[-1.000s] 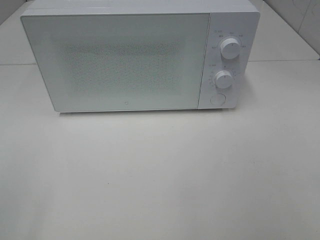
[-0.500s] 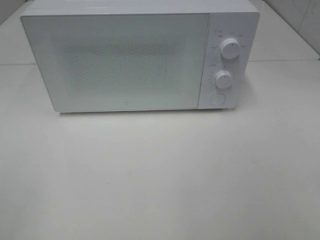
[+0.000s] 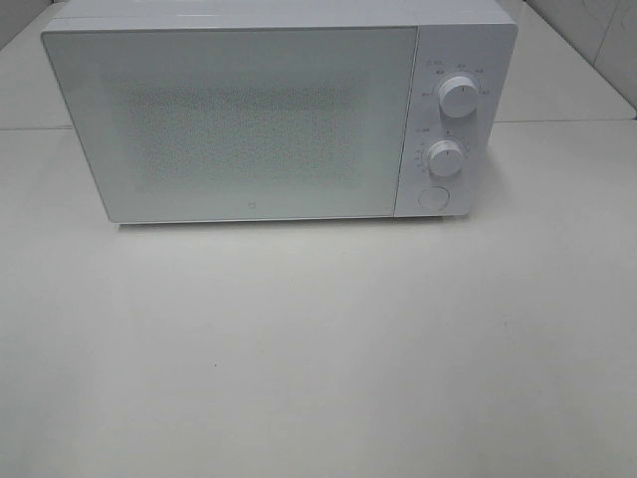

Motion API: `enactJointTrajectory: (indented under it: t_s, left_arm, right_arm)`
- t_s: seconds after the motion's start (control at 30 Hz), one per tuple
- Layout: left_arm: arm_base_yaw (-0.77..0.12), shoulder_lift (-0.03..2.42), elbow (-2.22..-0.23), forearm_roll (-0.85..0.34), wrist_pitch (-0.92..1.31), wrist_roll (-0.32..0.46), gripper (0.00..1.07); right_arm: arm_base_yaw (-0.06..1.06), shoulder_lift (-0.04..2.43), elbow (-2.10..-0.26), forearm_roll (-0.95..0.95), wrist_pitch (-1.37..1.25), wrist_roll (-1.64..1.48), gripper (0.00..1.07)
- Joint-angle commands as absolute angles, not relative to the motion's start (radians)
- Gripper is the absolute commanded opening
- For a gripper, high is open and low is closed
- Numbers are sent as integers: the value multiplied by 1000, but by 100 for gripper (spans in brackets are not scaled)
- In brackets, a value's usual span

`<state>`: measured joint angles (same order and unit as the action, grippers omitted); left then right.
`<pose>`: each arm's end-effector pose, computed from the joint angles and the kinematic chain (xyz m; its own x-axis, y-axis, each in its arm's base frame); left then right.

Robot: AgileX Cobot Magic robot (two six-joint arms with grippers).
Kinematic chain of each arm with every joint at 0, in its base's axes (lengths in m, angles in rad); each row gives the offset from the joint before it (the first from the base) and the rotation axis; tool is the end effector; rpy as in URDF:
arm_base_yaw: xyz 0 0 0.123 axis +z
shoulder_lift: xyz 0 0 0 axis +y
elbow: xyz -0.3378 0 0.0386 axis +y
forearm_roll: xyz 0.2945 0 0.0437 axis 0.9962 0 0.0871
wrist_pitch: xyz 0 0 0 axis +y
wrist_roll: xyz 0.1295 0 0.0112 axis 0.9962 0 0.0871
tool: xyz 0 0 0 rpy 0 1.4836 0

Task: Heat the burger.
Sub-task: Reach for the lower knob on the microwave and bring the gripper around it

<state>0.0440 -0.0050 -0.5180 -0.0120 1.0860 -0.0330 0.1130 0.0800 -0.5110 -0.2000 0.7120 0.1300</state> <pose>0.0109 -0.0009 0.2852 -0.4559 -0.0587 -0.8881 -0.0522 0.9979 -0.0392 0.0440 -0.0120 0.3275 -0.1819 -0.0429 -0.9824 0.0109 0.9989 -0.0456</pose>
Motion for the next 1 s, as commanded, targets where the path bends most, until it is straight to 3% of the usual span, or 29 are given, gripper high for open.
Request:
enactJointTrajectory:
  t_s: [0.03,0.23,0.3,0.53,1.0]
  left_arm:
    - [47,-24,-515,-15,1069,-34,100]
    - [47,-18,-515,-14,1069,-34,100]
    - [47,-16,-515,-14,1069,-34,100]
    - [47,-16,-515,-14,1069,-34,100]
    - [47,-16,-515,-13,1069,-34,100]
  right_arm:
    - [110,124,-498,-247,620,128,92]
    - [110,198,-433,-250,387,133,87]
    - [110,262,-390,-251,200,133,85]
    - [110,384,-374,-247,0,133,77]
    - [110,571,-374,-240,-87,171,76]
